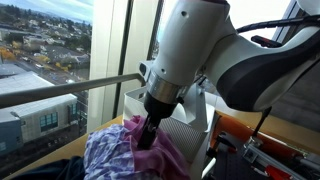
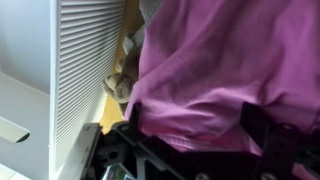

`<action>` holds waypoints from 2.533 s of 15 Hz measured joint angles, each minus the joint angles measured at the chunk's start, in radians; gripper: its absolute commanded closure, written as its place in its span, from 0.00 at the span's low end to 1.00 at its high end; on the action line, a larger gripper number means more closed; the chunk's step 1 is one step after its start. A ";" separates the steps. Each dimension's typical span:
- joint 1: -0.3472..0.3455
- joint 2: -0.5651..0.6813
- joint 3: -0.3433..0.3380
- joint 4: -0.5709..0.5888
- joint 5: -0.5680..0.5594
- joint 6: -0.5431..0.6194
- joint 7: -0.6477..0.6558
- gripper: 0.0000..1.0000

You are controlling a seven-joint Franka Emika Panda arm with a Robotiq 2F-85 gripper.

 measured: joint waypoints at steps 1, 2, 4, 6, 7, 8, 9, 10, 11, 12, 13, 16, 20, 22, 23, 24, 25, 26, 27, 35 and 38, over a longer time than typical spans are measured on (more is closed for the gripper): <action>0.020 0.033 -0.001 0.024 0.009 -0.027 -0.001 0.00; 0.040 0.062 -0.001 0.046 0.026 -0.050 -0.006 0.00; 0.077 0.108 0.000 0.084 0.074 -0.087 -0.026 0.00; 0.097 0.143 0.000 0.114 0.119 -0.111 -0.056 0.00; 0.099 0.158 -0.002 0.126 0.136 -0.117 -0.073 0.00; 0.098 0.174 -0.010 0.135 0.145 -0.118 -0.091 0.00; 0.097 0.190 -0.023 0.141 0.149 -0.118 -0.107 0.00; 0.093 0.208 -0.039 0.145 0.151 -0.118 -0.123 0.00; 0.086 0.226 -0.055 0.148 0.153 -0.117 -0.141 0.25; 0.077 0.244 -0.071 0.149 0.154 -0.116 -0.159 0.26; 0.066 0.260 -0.085 0.150 0.156 -0.116 -0.175 0.32; 0.037 0.285 -0.103 0.160 0.169 -0.116 -0.206 0.56; 0.030 0.278 -0.103 0.162 0.186 -0.117 -0.222 0.84; 0.030 0.270 -0.103 0.154 0.188 -0.117 -0.222 0.99; 0.029 0.263 -0.103 0.147 0.190 -0.117 -0.222 1.00; 0.028 0.256 -0.103 0.138 0.192 -0.117 -0.222 1.00; 0.027 0.247 -0.103 0.127 0.195 -0.116 -0.222 1.00; 0.026 0.236 -0.103 0.114 0.199 -0.116 -0.222 1.00; 0.024 0.224 -0.103 0.099 0.205 -0.115 -0.223 1.00; -0.033 -0.078 -0.056 -0.073 0.365 -0.115 -0.329 1.00; -0.069 -0.239 -0.039 -0.118 0.457 -0.123 -0.401 1.00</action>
